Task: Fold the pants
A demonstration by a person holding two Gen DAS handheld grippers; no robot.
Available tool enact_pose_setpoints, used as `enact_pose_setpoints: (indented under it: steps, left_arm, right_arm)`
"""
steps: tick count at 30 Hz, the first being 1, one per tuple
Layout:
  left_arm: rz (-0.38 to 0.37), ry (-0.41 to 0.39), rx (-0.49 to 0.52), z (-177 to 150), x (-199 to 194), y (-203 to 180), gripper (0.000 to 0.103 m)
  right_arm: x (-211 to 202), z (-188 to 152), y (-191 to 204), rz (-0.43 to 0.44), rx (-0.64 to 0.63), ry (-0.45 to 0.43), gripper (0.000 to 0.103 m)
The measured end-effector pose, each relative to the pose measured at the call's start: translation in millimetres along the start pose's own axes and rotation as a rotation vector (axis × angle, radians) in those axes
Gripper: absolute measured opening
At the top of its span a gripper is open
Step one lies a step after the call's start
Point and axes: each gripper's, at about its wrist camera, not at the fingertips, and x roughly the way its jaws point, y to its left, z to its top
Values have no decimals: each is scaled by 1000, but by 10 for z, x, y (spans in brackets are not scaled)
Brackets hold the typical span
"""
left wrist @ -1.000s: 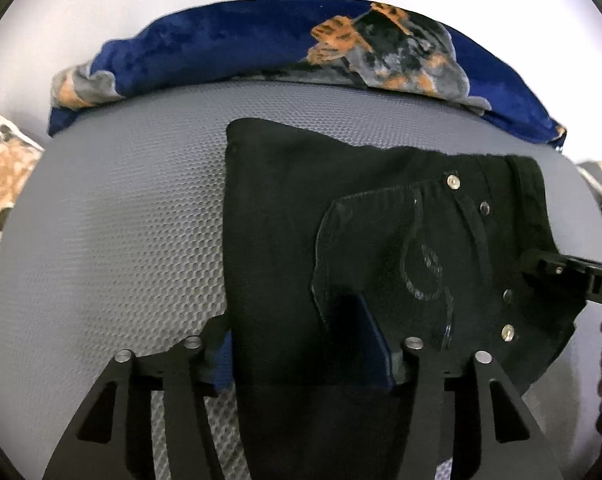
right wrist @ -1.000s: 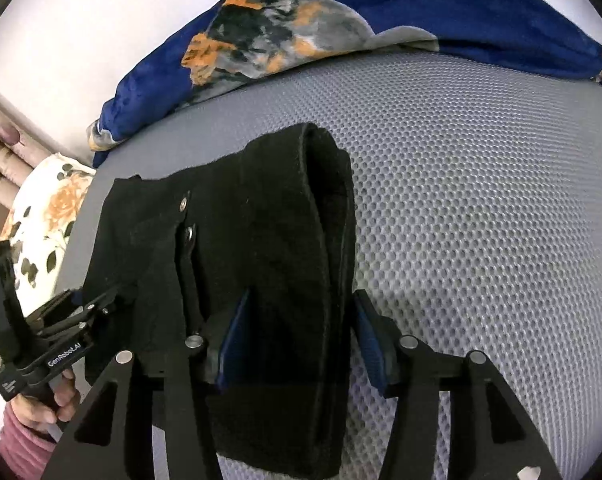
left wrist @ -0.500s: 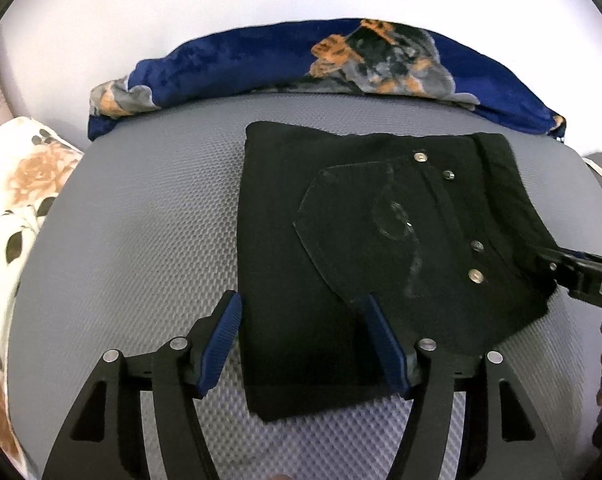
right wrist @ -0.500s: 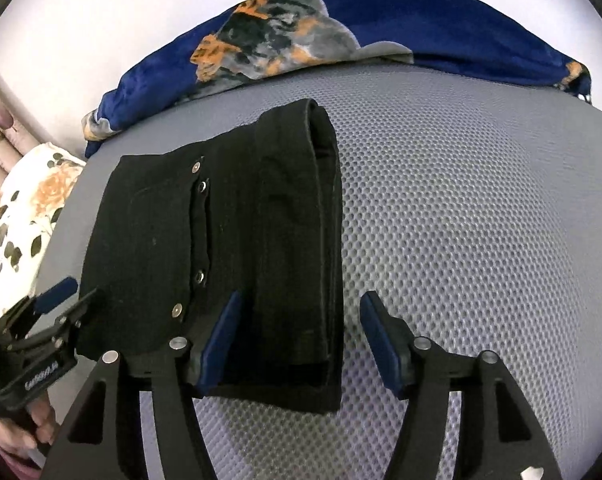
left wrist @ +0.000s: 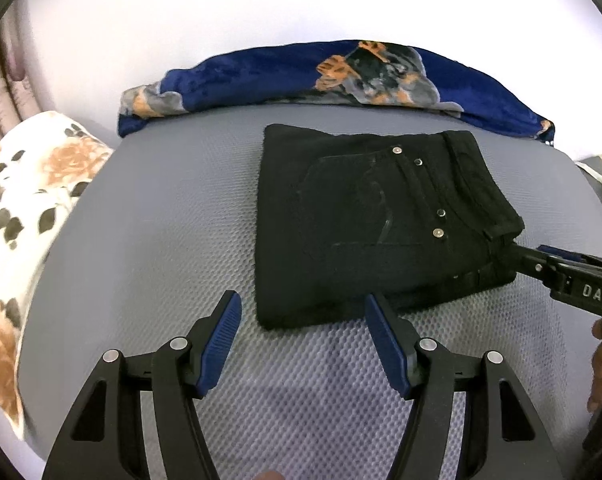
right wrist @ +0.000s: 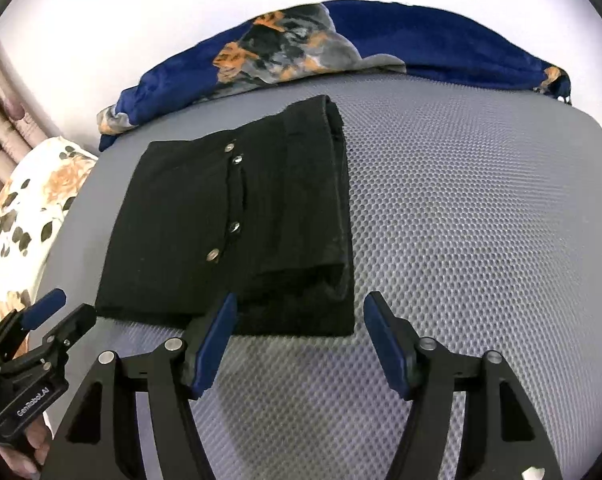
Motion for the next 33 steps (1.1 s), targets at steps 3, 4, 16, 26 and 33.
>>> enact_pose_setpoints:
  steps: [3, 4, 16, 26, 33]
  left_arm:
    - [39, -21, 12, -67, -103, -3, 65]
    - [50, -29, 12, -91, -148, -1, 65]
    - [44, -21, -43, -325, -364, 104, 65]
    - [29, -19, -32, -372, -472, 88, 65]
    - [47, -26, -22, -408, -516, 67, 65]
  right_arm:
    - [-106, -95, 87, -15, -17, -20, 69]
    - [-131, -118, 116, -26, -25, -26, 70]
    - [-474, -408, 398, -76, -85, -119, 81]
    - [-626, -513, 546, -107, -123, -173, 88]
    - [-611, -552, 548, -103, -107, -165, 89]
